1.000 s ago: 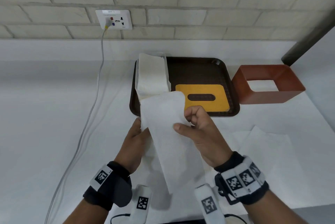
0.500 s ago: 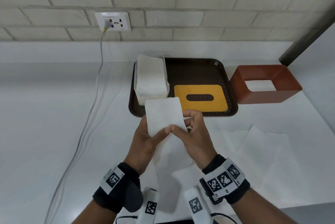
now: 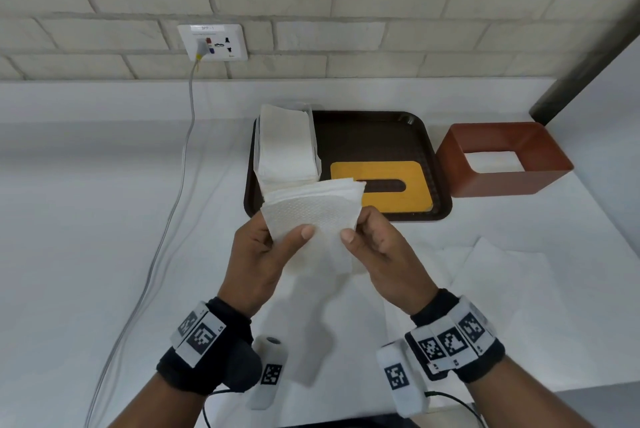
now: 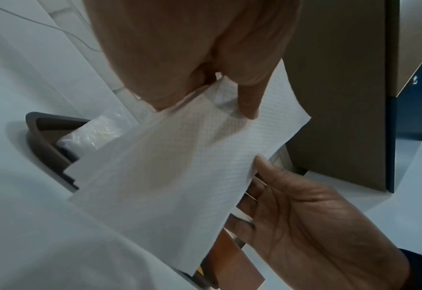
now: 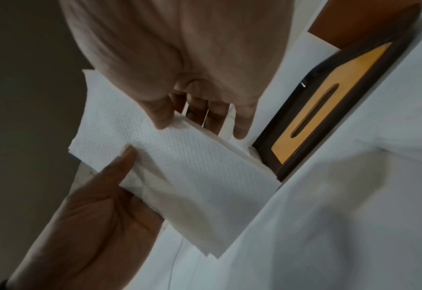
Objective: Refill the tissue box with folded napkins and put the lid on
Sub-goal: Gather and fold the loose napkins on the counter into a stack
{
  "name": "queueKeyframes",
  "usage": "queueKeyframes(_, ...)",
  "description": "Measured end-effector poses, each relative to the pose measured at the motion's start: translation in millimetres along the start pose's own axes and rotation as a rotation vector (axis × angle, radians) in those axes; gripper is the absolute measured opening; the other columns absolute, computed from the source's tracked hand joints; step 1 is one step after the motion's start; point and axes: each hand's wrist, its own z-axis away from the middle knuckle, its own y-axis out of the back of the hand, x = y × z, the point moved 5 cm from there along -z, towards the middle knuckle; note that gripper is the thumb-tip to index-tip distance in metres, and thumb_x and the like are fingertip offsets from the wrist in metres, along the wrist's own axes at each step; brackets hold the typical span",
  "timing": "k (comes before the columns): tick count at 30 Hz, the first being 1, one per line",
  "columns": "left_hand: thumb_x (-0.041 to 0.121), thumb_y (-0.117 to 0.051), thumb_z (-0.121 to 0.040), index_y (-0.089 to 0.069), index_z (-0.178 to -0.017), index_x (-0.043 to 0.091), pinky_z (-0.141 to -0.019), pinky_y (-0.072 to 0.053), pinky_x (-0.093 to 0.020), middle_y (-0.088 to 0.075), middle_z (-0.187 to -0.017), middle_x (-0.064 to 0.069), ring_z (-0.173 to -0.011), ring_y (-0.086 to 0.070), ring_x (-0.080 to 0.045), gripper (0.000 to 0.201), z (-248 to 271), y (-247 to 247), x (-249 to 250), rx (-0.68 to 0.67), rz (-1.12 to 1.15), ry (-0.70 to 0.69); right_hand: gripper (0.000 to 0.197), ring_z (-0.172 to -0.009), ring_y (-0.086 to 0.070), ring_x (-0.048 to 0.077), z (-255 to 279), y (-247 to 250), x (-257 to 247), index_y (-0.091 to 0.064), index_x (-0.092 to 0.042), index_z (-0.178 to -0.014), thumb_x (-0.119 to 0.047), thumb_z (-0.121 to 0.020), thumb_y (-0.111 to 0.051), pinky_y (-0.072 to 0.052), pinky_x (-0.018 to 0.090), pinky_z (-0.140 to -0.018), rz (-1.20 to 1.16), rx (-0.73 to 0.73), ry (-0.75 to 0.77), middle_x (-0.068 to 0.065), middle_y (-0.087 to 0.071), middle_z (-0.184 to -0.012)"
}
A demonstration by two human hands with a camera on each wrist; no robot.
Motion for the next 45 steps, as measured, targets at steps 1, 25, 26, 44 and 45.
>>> queueKeyframes(1, 0.014, -0.069, -0.092, -0.069, -0.116, 0.010, -0.079, -0.058, -0.031, -0.075, -0.109, -0.003, -0.101, -0.072, -0.021, 0.024, 0, 0, -2, 0.010, 0.002, -0.003, 0.032, -0.113, -0.065, 0.016, 0, -3, -1, -0.054, -0.015, -0.120, -0.038, -0.097, -0.054, -0.052, 0.053, -0.097, 0.011, -0.011, 0.011, -0.001, -0.069, -0.118)
queueKeyframes(25, 0.015, -0.074, -0.087, -0.062, -0.124, 0.013, -0.086, -0.060, -0.042, -0.075, -0.114, -0.005, -0.105, -0.071, -0.026, 0.039, 6, -1, -58, 0.029, 0.012, 0.232, 0.034, -0.111, -0.064, 0.010, -9, -18, 47, -0.051, -0.021, -0.130, -0.031, -0.098, -0.053, -0.052, 0.045, -0.096, 0.152, -0.098, -0.173, -0.004, -0.068, -0.121)
queueKeyframes(26, 0.012, -0.073, -0.088, -0.063, -0.124, 0.013, -0.086, -0.060, -0.042, -0.075, -0.113, -0.006, -0.105, -0.071, -0.027, 0.037, 5, -1, -57, 0.033, 0.029, 0.240, 0.033, -0.107, -0.065, 0.010, -9, -18, 46, -0.052, -0.025, -0.126, -0.037, -0.095, -0.054, -0.053, 0.044, -0.093, 0.117, -0.094, -0.187, -0.006, -0.070, -0.118)
queueKeyframes(44, 0.013, -0.061, -0.096, -0.051, -0.142, 0.011, -0.099, -0.053, -0.051, -0.064, -0.136, -0.015, -0.125, -0.061, -0.033, 0.047, -16, -21, -42, 0.232, 0.705, 0.511, 0.042, -0.113, -0.066, 0.022, -3, -7, 20, -0.053, -0.031, -0.133, -0.010, -0.097, -0.057, -0.060, 0.039, -0.076, -0.527, 0.121, -0.261, -0.004, -0.070, -0.123)
queueKeyframes(45, 0.013, -0.061, -0.096, -0.052, -0.141, 0.011, -0.097, -0.055, -0.048, -0.065, -0.135, -0.015, -0.124, -0.062, -0.032, 0.046, -17, -16, -43, 0.241, 0.705, 0.516, 0.041, -0.112, -0.067, 0.020, -2, -1, 20, -0.054, -0.031, -0.132, -0.010, -0.097, -0.058, -0.059, 0.037, -0.073, -0.500, 0.111, -0.262, -0.005, -0.070, -0.123)
